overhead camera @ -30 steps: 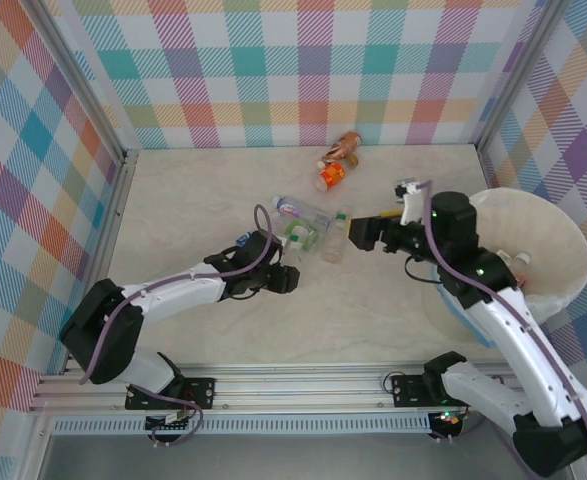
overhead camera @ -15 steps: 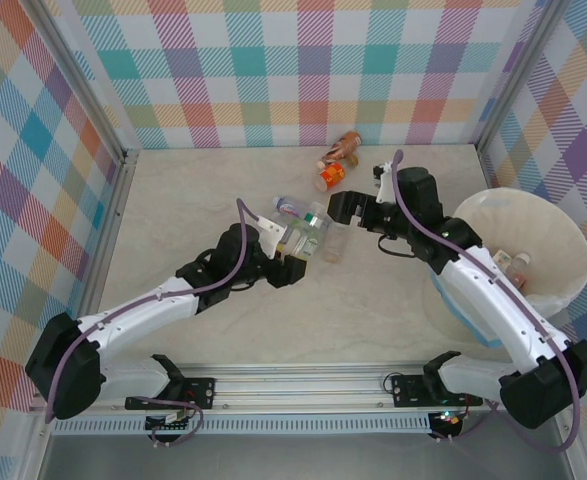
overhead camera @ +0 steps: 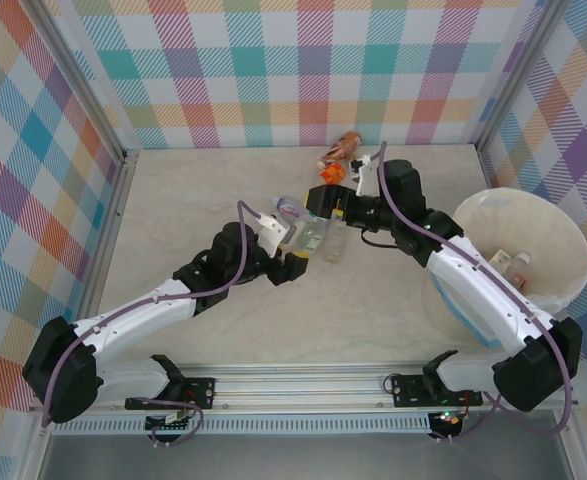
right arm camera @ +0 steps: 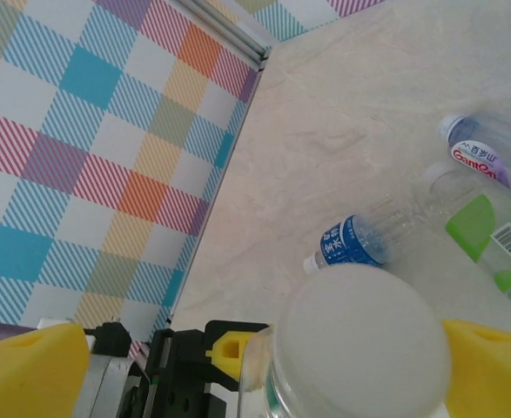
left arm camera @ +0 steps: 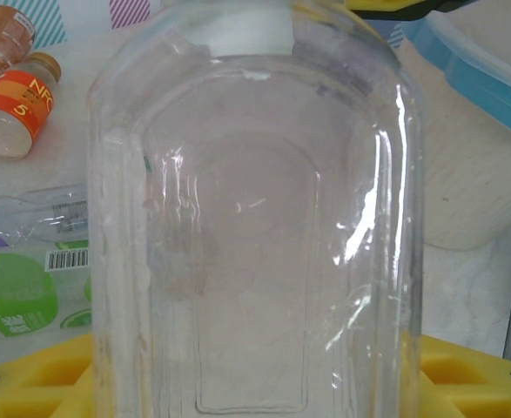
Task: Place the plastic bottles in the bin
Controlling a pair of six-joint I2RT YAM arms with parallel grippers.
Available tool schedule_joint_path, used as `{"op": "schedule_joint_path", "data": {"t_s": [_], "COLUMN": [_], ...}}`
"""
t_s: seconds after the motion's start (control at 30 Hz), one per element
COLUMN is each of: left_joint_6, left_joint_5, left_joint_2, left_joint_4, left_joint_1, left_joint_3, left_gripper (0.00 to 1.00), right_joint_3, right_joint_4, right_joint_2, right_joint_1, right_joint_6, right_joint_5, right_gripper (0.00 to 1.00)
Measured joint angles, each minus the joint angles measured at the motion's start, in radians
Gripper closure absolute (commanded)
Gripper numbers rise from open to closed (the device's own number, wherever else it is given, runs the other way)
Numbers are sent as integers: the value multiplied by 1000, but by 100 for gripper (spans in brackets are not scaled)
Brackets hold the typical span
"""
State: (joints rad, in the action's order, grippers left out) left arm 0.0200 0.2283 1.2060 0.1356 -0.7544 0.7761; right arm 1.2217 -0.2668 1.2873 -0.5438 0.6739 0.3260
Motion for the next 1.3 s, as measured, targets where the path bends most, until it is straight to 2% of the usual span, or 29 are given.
{"op": "schedule_joint_path", "data": {"t_s": [0.1, 0.27, 0.37, 0.4, 0.5, 0.57, 0.6, 0.73, 0.77, 0.9, 1.13, 1.3], "left_joint_6": [0, -1, -1, -1, -1, 0, -1, -25, -27, -53, -61, -61], "left_joint_5": [3, 2, -12, -13, -11, -3, 1, 7, 6, -2, -31, -40], "left_joint_2": [0, 0, 0, 0, 0, 2, 2, 3, 3, 3, 3, 5], "left_joint_4": [7, 24, 24, 24, 24, 19, 20, 17, 16, 27, 27, 27], "left_joint_1": [-3, -3, -4, -4, -4, -4, -7, -16, -16, -16, -16, -16], "left_joint_3": [0, 0, 0, 0, 2, 7, 8, 11, 11, 11, 11, 11], "left_gripper": [100, 100, 100, 96, 67, 36, 27, 3, 0, 0, 0, 0], "right_joint_3": [14, 20, 19, 19, 8, -11, -20, -63, -69, -66, -14, 66], "right_joint_4": [-3, -6, -14, -16, -18, -17, -17, -19, -23, -76, -317, -392], "right_joint_2": [23, 57, 56, 54, 39, 14, -3, -107, -134, -234, -350, -472], "right_joint_1": [-1, -13, -14, -16, -17, -17, -17, -22, -22, -21, -19, -19], "right_joint_6": [0, 2, -6, -10, -24, -28, -31, -76, -90, -164, -298, -378], "right_joint_5": [-15, -24, -38, -43, -66, -86, -100, -182, -204, -340, -620, -723], "right_gripper": [5, 32, 43, 46, 55, 63, 65, 71, 71, 72, 72, 74]}}
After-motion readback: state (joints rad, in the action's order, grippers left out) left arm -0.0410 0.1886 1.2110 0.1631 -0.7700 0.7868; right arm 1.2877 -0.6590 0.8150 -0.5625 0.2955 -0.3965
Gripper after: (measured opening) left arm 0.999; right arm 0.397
